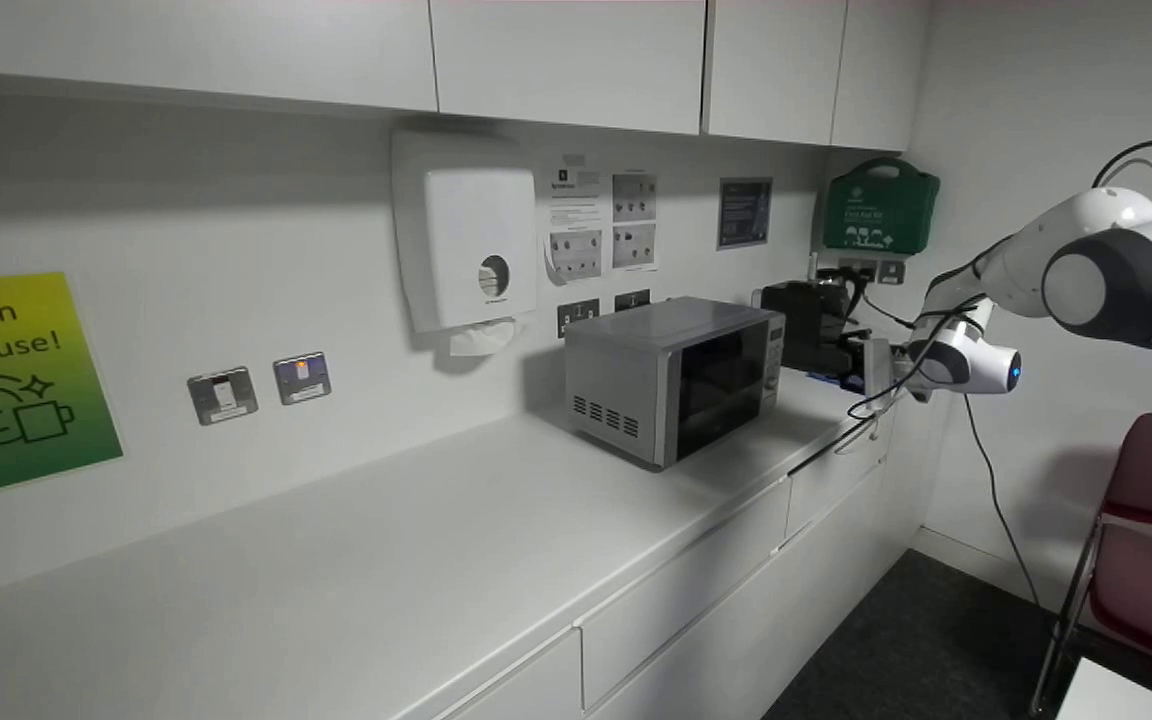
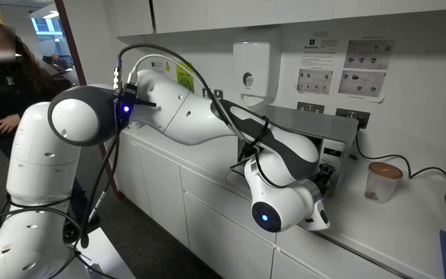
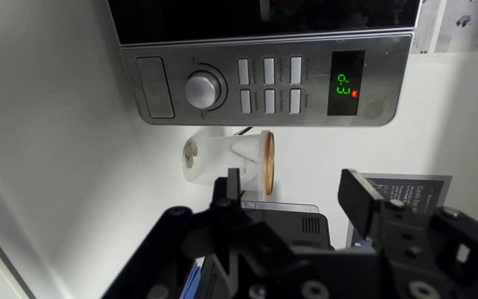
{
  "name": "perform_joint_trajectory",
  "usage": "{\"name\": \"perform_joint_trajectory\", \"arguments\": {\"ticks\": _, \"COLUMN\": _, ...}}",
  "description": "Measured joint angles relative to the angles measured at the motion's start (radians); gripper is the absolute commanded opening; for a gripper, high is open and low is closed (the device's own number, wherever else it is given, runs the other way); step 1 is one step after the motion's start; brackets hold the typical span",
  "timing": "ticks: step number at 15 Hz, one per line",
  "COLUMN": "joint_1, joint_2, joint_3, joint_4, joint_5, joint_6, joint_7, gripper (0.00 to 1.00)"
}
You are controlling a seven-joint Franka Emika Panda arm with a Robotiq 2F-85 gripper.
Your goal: Press a button on the microwave
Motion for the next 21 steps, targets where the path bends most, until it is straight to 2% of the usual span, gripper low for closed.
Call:
{"name": "perform_joint_trajectory", "arguments": {"ticks": 4, "joint_1": 0.013, "joint_2": 0.019, "joint_3": 0.006, "joint_4": 0.002, "joint_5": 0.004, "joint_6": 0.000, "joint_7": -0.036, "gripper": 0.01}}
{"name": "perform_joint_trajectory", "arguments": {"ticks": 10, "joint_1": 0.041, "joint_2": 0.072, "joint_3": 0.013, "joint_4": 0.069, "joint_5": 0.062, "joint_6": -0.001, "joint_7": -0.120, "gripper": 0.00}}
{"name": "perform_joint_trajectory", "arguments": {"ticks": 15, "joint_1": 0.048, "joint_2": 0.126, "joint_3": 0.013, "joint_4": 0.153, "joint_5": 0.081, "joint_6": -0.001, "joint_7": -0.126, "gripper": 0.00}}
{"name": "perform_joint_trajectory", "arguments": {"ticks": 21, "joint_1": 0.051, "joint_2": 0.162, "joint_3": 0.018, "joint_4": 0.184, "joint_5": 0.081, "joint_6": -0.001, "joint_7": -0.127, "gripper": 0.00}}
